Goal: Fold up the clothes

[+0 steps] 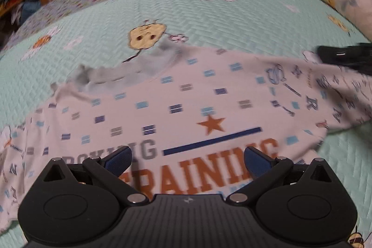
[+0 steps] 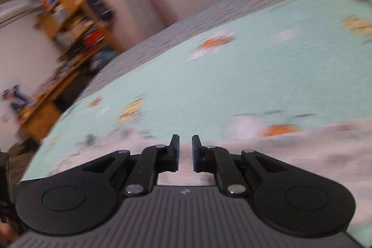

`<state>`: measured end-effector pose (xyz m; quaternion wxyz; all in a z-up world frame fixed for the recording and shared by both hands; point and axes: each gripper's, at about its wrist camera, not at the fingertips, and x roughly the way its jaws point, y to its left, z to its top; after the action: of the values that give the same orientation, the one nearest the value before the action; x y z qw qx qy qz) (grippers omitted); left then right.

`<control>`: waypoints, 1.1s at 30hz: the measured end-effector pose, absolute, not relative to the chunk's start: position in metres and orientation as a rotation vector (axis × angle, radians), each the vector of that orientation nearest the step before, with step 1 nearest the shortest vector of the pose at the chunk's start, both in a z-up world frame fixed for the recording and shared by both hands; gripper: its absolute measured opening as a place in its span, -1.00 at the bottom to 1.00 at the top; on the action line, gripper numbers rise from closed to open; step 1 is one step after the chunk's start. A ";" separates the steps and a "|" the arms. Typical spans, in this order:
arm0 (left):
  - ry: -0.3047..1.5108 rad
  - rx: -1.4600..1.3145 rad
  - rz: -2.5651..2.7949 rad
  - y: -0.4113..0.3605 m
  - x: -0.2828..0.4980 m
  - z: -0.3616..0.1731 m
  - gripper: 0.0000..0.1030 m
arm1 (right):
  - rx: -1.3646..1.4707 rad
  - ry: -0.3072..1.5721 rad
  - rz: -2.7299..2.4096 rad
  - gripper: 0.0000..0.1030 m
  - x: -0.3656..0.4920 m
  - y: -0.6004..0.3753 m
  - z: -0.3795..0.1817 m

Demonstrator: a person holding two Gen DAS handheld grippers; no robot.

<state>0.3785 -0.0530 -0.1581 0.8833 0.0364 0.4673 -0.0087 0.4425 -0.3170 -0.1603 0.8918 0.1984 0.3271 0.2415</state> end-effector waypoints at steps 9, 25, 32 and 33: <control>0.986 0.075 -0.071 -0.036 0.372 -0.171 0.99 | 0.169 0.801 0.589 -0.79 0.418 -0.285 -0.174; 0.969 0.070 -0.073 -0.031 0.364 -0.168 0.99 | 0.362 0.701 0.367 -0.86 0.465 -0.322 -0.179; 0.988 0.048 -0.054 -0.022 0.339 -0.163 0.99 | 0.372 0.779 0.385 -1.00 0.416 -0.349 -0.188; 0.999 0.049 -0.043 -0.021 0.336 -0.165 0.99 | 0.404 0.746 0.328 -0.89 0.410 -0.358 -0.182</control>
<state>0.3364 -0.0208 -0.1646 0.8773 0.0235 0.4790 -0.0207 0.4097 -0.3576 -0.1823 0.8983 0.1953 0.3604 0.1585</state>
